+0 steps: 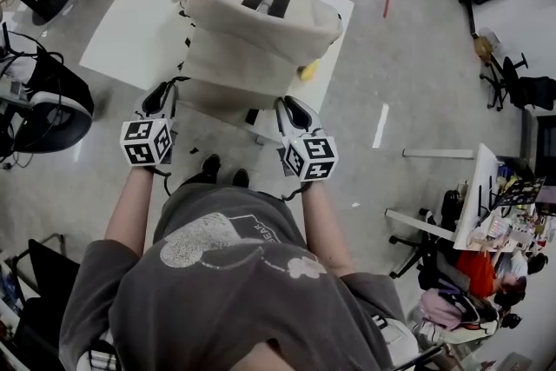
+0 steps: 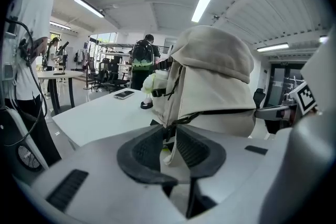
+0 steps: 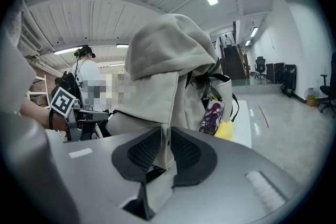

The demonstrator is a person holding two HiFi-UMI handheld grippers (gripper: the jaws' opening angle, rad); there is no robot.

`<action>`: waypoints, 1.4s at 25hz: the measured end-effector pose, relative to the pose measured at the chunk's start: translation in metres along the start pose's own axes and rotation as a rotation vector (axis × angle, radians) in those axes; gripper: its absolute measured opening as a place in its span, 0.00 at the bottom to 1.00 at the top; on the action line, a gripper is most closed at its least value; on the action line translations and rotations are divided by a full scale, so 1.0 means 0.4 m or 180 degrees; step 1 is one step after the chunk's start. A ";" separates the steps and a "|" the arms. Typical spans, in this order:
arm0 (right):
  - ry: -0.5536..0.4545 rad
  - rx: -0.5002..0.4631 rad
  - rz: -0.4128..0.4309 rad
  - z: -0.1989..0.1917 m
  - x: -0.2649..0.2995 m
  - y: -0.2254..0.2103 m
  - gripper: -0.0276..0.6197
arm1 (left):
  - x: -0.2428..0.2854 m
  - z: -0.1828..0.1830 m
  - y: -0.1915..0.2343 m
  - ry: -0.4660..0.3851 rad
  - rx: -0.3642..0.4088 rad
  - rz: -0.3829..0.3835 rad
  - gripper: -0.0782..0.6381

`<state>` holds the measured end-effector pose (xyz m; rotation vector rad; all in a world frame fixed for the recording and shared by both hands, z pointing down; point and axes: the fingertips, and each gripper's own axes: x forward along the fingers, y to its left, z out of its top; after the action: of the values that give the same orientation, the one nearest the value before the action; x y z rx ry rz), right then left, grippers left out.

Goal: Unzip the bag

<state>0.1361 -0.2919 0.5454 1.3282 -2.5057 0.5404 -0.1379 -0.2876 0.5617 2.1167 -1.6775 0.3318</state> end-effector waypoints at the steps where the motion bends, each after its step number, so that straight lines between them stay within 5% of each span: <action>1: -0.0032 0.0007 -0.0001 0.006 -0.006 -0.003 0.14 | -0.005 0.001 -0.004 -0.0008 0.0003 0.0004 0.24; 8: -0.0190 0.0045 0.0070 0.030 -0.064 -0.011 0.17 | -0.050 0.025 -0.085 -0.0095 0.0106 0.0031 0.30; 16: -0.0380 0.0064 0.0229 0.054 -0.085 -0.021 0.10 | -0.098 0.062 -0.208 -0.0170 0.0202 -0.0049 0.29; 27: -0.0529 0.0132 -0.0123 0.041 -0.187 -0.059 0.04 | -0.127 0.125 -0.340 -0.0409 0.0274 -0.0495 0.20; 35: -0.0672 0.0098 -0.0424 0.030 -0.251 0.064 0.04 | -0.244 0.086 -0.306 -0.0455 0.0166 -0.0812 0.15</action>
<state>0.1696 -0.2100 0.4906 1.6274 -2.5554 0.4317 -0.0460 -0.1959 0.4677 2.4098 -1.4617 0.1513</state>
